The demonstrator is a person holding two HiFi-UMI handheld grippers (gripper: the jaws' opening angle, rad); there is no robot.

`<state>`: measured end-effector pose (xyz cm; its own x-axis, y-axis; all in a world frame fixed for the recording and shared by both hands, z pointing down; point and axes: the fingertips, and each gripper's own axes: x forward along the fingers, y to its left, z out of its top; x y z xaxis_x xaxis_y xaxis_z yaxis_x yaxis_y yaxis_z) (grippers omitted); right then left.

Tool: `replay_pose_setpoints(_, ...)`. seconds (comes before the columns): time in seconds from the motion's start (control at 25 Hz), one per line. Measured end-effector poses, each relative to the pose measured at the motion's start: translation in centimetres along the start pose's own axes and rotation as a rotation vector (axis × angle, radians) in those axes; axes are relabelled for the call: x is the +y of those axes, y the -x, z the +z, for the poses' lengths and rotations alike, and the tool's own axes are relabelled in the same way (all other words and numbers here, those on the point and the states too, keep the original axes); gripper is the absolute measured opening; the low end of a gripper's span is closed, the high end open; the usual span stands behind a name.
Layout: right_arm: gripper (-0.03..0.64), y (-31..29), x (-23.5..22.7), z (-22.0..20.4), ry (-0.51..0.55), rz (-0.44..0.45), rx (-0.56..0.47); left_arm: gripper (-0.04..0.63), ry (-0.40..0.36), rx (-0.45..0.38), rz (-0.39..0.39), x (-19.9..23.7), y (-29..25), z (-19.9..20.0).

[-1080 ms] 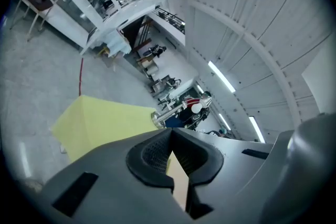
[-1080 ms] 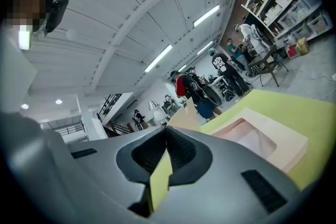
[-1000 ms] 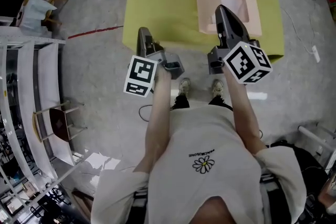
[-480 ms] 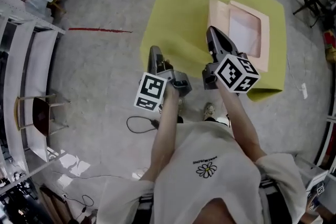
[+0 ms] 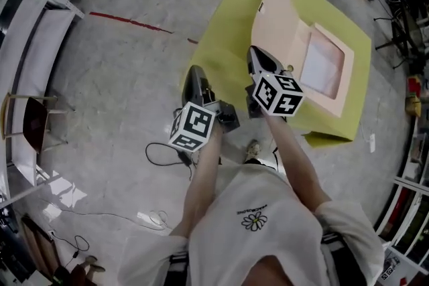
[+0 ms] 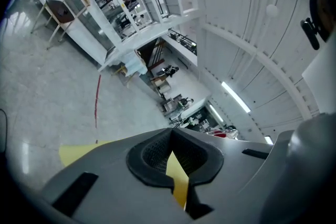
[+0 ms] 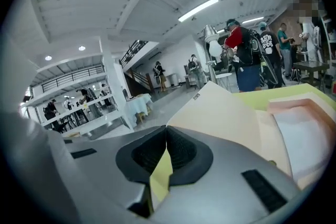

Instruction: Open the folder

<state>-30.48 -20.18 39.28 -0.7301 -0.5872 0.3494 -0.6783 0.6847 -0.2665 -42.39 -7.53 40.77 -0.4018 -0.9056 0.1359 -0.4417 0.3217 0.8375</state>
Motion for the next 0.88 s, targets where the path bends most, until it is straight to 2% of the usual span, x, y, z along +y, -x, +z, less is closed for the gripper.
replay_pose_setpoints(0.12,0.014,-2.5,1.0,-2.4,0.027,0.003,0.065,0.015,-0.022,-0.015,0.032,1.8,0.1,1.4)
replay_pose_setpoints(0.32,0.014,-6.0,1.7,-5.9,0.09,0.004,0.186,0.015,-0.017,-0.024,0.081,3.8,0.5,2.6)
replay_pose_setpoints(0.64,0.014,-10.1,3.1,-10.8,0.124,-0.01,0.356,0.015,-0.012,-0.021,0.152,8.3,1.6,4.6)
replay_pose_setpoints(0.88,0.014,-11.0,3.0,-12.7,0.11,-0.006,0.43,0.015,-0.012,-0.017,0.168,9.0,1.9,5.1)
